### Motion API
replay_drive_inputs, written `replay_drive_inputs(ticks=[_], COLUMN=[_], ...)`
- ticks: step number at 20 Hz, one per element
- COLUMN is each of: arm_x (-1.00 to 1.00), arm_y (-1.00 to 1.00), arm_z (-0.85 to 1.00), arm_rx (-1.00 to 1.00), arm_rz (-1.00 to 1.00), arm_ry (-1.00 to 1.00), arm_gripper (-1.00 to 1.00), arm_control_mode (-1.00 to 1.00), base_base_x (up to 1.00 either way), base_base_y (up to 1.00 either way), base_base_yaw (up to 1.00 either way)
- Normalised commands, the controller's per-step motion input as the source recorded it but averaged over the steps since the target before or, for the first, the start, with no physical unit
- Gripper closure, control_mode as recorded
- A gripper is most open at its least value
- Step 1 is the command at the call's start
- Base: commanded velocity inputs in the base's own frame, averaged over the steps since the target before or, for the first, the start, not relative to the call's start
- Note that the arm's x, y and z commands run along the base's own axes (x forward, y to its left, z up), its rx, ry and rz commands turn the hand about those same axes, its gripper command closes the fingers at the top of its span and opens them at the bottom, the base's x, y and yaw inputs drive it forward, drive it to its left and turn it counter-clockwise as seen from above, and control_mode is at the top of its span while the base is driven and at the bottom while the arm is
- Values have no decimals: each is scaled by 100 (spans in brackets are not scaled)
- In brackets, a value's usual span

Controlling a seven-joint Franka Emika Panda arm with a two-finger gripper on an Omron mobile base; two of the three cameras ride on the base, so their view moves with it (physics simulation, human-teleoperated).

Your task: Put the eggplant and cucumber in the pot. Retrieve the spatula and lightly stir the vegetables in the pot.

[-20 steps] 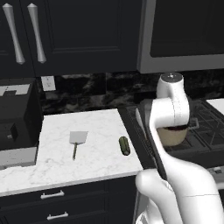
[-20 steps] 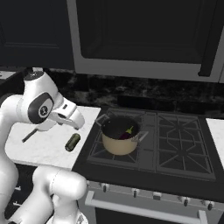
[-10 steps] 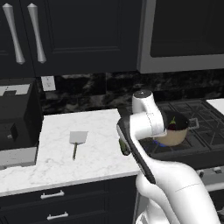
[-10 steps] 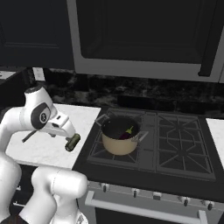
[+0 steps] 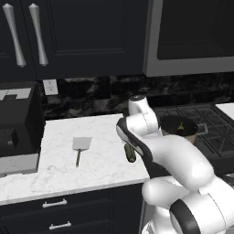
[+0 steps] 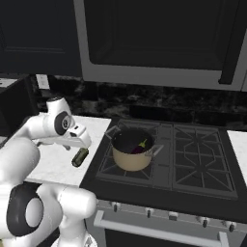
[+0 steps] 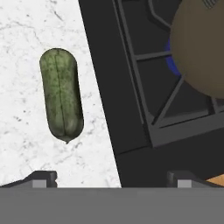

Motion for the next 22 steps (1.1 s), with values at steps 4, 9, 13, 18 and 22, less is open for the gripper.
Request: replay_drive_inputs(ticks=[4,9,13,18,22], arm_x=[28,37,26,27,41], arm_y=[21,1,2,19,4], arm_z=[-52,-37,-35,-26,-6], arm_rx=[0,8,5,2,0], arm_rz=[0,1,0,0,0], arm_ry=[2,0,-1,-3,-5], arm_gripper=[-100,-100,-100,-100,-100], arm_control_mode=[-100,-100,-100,-100,-100], base_base_x=[0,0,0,0,0], base_base_y=[0,0,0,0,0], base_base_yaw=[0,0,0,0,0])
